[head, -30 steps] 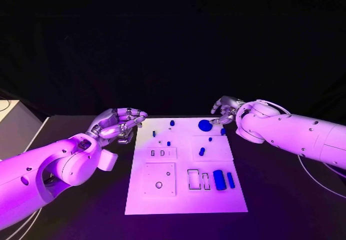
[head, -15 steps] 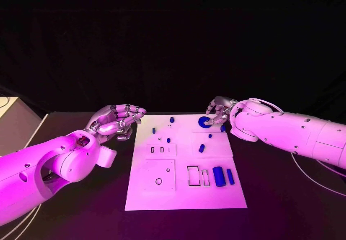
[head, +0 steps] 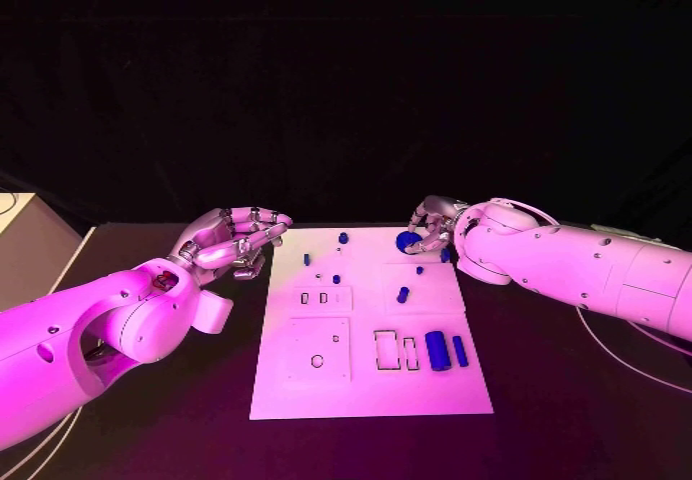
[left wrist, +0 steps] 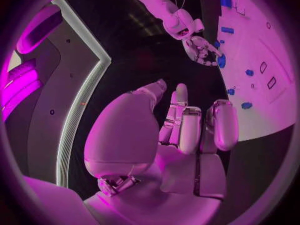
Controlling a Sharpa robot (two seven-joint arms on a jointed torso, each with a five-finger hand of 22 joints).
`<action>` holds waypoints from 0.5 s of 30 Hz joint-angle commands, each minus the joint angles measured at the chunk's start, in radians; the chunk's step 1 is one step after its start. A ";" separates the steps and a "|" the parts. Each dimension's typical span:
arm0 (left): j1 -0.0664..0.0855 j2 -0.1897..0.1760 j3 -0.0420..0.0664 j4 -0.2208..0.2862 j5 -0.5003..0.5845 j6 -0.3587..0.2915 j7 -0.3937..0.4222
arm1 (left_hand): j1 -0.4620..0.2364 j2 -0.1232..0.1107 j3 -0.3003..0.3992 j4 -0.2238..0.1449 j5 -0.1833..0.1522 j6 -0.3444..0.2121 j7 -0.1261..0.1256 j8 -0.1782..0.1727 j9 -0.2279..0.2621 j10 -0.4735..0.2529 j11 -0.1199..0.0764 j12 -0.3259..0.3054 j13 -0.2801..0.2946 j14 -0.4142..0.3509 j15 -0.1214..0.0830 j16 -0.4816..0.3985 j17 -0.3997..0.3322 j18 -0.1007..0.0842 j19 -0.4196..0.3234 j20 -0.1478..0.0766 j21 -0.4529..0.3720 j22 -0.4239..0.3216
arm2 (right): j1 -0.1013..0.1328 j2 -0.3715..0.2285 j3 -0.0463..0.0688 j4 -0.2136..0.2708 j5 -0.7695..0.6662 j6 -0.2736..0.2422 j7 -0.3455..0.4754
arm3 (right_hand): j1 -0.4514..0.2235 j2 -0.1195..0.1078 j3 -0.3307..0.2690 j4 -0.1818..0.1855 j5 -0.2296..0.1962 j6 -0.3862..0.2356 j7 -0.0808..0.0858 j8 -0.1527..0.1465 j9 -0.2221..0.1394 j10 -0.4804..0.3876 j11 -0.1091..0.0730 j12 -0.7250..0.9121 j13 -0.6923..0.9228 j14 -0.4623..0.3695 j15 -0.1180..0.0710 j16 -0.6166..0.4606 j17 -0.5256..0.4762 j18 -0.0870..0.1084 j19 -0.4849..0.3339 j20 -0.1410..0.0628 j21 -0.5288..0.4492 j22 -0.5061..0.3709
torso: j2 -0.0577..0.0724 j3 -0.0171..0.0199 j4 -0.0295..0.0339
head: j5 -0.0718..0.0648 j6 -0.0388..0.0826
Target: Assemble the parts on the task board
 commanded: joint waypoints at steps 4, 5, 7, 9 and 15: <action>0.000 0.001 0.001 0.003 0.005 0.005 0.005 | -0.012 0.003 0.007 -0.001 -0.001 -0.009 0.000 0.004 0.001 -0.008 0.002 -0.005 -0.003 0.001 0.001 -0.007 0.054 0.003 -0.006 0.001 -0.005 -0.001 | -0.003 0.006 -0.001 -0.013 -0.033 0.013 -0.009 | 0.011 0.008 -0.001 -0.001 -0.003 -0.003 0.001 0.005 -0.002 0.104 0.006 0.002 0.263 0.106 0.007 0.004 0.263 -0.020 0.081 0.007 0.002 0.231 | 0.000 0.0000 0.0012 | 0.001 -0.001; 0.000 0.001 0.001 0.003 0.005 0.006 0.005 | -0.012 0.003 0.007 -0.001 -0.001 -0.009 0.000 0.004 0.001 -0.008 0.002 -0.005 -0.003 0.001 0.001 -0.007 0.054 0.003 -0.006 0.001 -0.005 -0.001 | -0.004 0.007 -0.001 -0.015 -0.034 0.014 -0.009 | 0.011 0.008 -0.001 -0.001 -0.003 -0.003 0.001 0.005 -0.002 0.104 0.006 0.002 0.263 0.106 0.007 0.004 0.263 -0.020 0.081 0.007 0.002 0.231 | 0.000 -0.0002 0.0007 | 0.001 -0.001; 0.000 0.001 0.001 0.004 0.005 0.006 0.004 | -0.012 0.003 0.007 -0.001 -0.001 -0.009 0.000 0.004 0.001 -0.008 0.002 -0.005 -0.003 0.001 0.001 -0.007 0.054 0.003 -0.006 0.001 -0.005 -0.001 | -0.005 0.010 -0.002 -0.020 -0.035 0.013 -0.009 | 0.014 0.010 0.001 -0.002 0.001 -0.002 0.001 0.006 -0.002 0.104 0.006 0.002 0.263 0.106 0.007 0.004 0.263 -0.020 0.081 0.007 0.002 0.231 | 0.000 -0.0003 0.0002 | 0.002 -0.002; 0.000 0.001 0.001 0.004 0.005 0.006 0.004 | -0.012 0.003 0.007 -0.001 -0.001 -0.009 0.000 0.004 0.001 -0.008 0.002 -0.005 -0.003 0.001 0.001 -0.007 0.054 0.003 -0.006 0.001 -0.005 -0.001 | -0.005 0.012 -0.003 -0.024 -0.036 0.012 -0.009 | 0.018 0.012 0.004 -0.003 0.007 -0.002 0.001 0.007 -0.003 0.104 0.007 0.002 0.263 0.106 0.007 0.004 0.263 -0.020 0.080 0.007 0.001 0.230 | 0.000 -0.0004 0.0002 | 0.003 -0.002; 0.000 0.001 0.001 0.003 0.004 0.008 0.001 | -0.012 0.003 0.007 0.000 -0.001 -0.009 0.000 0.004 0.002 -0.009 0.002 -0.006 -0.004 0.001 0.001 -0.008 0.054 0.003 -0.006 0.001 -0.005 -0.001 | -0.006 0.015 -0.004 -0.037 -0.041 -0.003 -0.012 | 0.022 0.018 0.011 -0.003 0.019 -0.001 0.001 0.009 -0.004 0.104 0.007 0.002 0.263 0.106 0.007 0.004 0.263 -0.020 0.080 0.007 0.001 0.230 | 0.000 -0.0004 0.0012 | 0.003 -0.002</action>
